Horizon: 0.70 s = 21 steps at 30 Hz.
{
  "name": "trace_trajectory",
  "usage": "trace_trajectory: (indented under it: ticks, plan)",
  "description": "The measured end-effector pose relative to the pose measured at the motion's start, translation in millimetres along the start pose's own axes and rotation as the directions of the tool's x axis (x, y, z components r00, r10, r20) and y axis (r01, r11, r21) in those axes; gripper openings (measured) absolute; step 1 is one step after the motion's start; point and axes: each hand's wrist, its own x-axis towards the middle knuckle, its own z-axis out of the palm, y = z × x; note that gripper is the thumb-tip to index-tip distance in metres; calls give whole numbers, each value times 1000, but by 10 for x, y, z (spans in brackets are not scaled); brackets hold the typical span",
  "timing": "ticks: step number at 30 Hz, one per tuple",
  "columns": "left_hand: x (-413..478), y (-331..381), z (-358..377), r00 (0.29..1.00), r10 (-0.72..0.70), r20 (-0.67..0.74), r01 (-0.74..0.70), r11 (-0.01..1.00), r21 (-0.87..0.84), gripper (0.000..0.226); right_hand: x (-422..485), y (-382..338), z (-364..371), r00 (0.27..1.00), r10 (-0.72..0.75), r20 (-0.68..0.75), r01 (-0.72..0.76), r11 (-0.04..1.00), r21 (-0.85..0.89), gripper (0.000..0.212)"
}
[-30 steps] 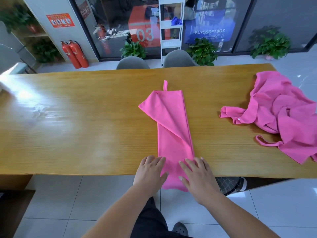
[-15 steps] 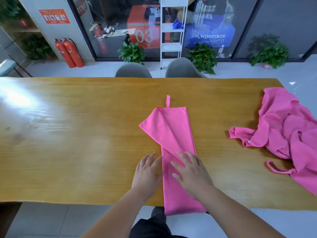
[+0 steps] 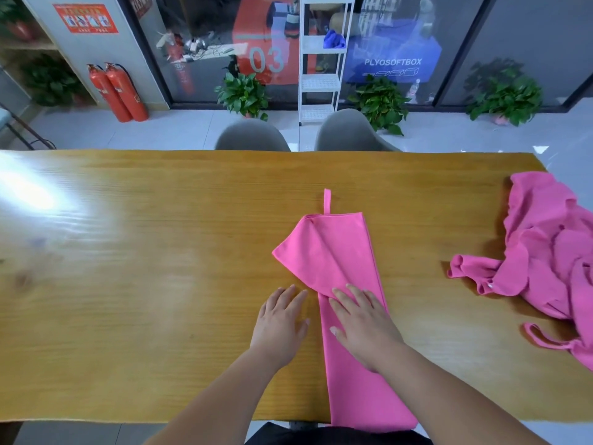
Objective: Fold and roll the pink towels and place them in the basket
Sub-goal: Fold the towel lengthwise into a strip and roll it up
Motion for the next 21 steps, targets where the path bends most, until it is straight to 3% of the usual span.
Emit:
trace_trajectory:
  ticks: [3,5,7,9,10,11,13,21]
  plan:
    - [103,4,-62,999,33,-5,-33,999,-14,62,40,109,-88,998,31,-61,-22,990,142,64]
    - [207,31,-105,998,61,-7,-62,998,-15,62,75,282,-99,985,128,-115,-85,943,322,58]
    - [319,60,-129,995,95,-11,-94,995,7,61,107,460,-102,935,336,-111,-212,783,585,47]
    - [434,94,-128,993,121,-7,-121,992,32,62,164,606,-100,843,537,-23,-298,503,811,31]
    - [490,115,-120,992,127,-5,-126,991,42,62,207,658,-105,817,576,30,-324,415,850,30]
    - [546,137,-112,992,128,-2,-127,991,47,62,255,701,-115,817,573,65,-344,394,852,31]
    - [652,193,-99,993,115,10,-116,993,34,64,365,774,-137,844,529,81,-360,448,819,32]
    - [1166,267,-160,994,98,45,-102,991,86,67,999,1007,-334,900,433,37,-298,553,778,40]
